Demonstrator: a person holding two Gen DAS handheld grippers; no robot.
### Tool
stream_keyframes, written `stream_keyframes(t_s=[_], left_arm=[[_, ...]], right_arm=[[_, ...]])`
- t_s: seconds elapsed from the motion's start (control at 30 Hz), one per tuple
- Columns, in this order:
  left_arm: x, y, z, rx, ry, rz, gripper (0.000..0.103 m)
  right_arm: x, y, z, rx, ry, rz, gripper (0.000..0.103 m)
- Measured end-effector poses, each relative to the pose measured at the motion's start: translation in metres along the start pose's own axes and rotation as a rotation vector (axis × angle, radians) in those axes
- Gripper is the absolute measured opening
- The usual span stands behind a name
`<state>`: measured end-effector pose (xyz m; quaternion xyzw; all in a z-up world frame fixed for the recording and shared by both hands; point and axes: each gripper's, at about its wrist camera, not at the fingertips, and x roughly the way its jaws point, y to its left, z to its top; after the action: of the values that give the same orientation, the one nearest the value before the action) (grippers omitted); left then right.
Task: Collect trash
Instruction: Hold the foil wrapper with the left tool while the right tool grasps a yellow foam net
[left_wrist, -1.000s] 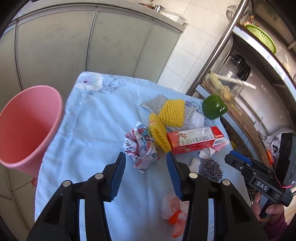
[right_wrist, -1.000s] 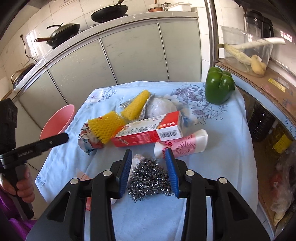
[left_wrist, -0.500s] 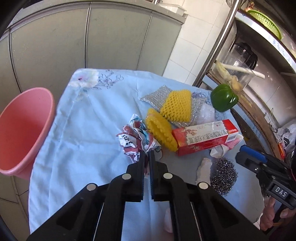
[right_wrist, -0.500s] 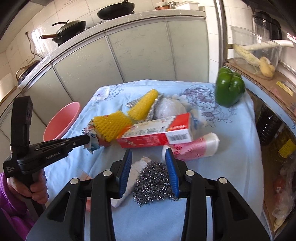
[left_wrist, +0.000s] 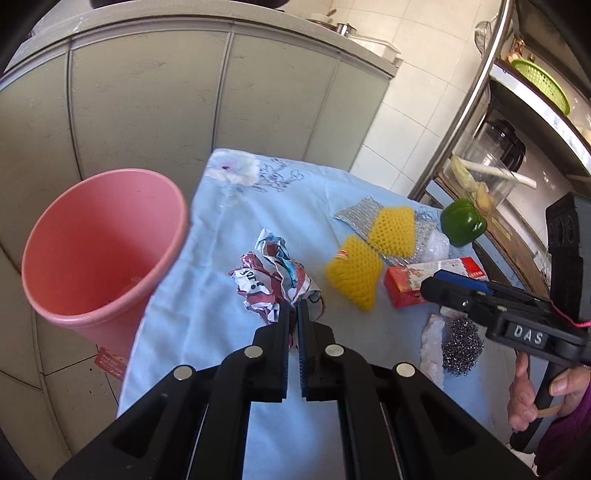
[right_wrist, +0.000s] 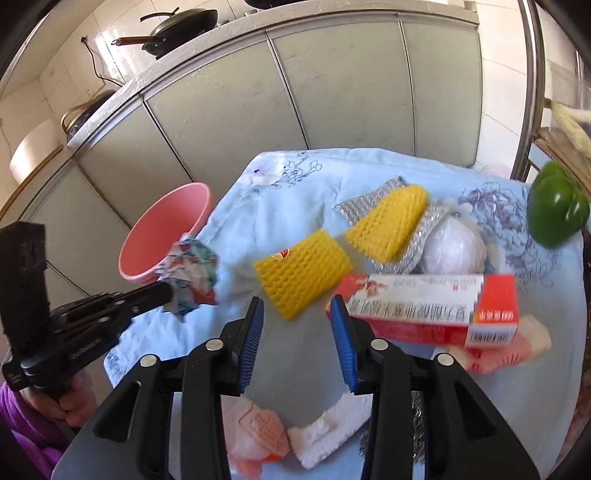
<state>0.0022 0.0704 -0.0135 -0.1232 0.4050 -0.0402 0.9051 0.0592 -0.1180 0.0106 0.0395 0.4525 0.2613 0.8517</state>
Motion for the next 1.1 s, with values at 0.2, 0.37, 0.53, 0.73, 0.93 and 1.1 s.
stream_keyframes(t_s=[0.2, 0.37, 0.53, 0.73, 0.93, 1.1], left_arm=[[-0.006, 0.012, 0.004, -0.021, -0.028, -0.007, 0.003], [-0.004, 0.015, 0.006, -0.035, -0.036, -0.016, 0.003], [-0.005, 0.016, 0.004, -0.033, -0.037, -0.015, 0.003], [-0.003, 0.02, 0.003, -0.048, -0.033, -0.016, 0.003], [-0.005, 0.022, 0.003, -0.049, -0.041, -0.017, 0.003], [-0.009, 0.024, 0.004, -0.054, -0.058, -0.021, 0.003]], right_arm=[[-0.009, -0.035, 0.025, 0.075, -0.039, -0.099, 0.038], [0.011, -0.043, 0.037, 0.12, -0.014, -0.102, 0.038], [0.036, -0.046, 0.043, 0.134, 0.016, -0.154, 0.038], [0.059, -0.055, 0.045, 0.147, 0.041, -0.208, 0.038], [0.059, -0.057, 0.041, 0.15, 0.027, -0.221, 0.009], [0.042, -0.052, 0.039, 0.133, -0.027, -0.209, 0.008]])
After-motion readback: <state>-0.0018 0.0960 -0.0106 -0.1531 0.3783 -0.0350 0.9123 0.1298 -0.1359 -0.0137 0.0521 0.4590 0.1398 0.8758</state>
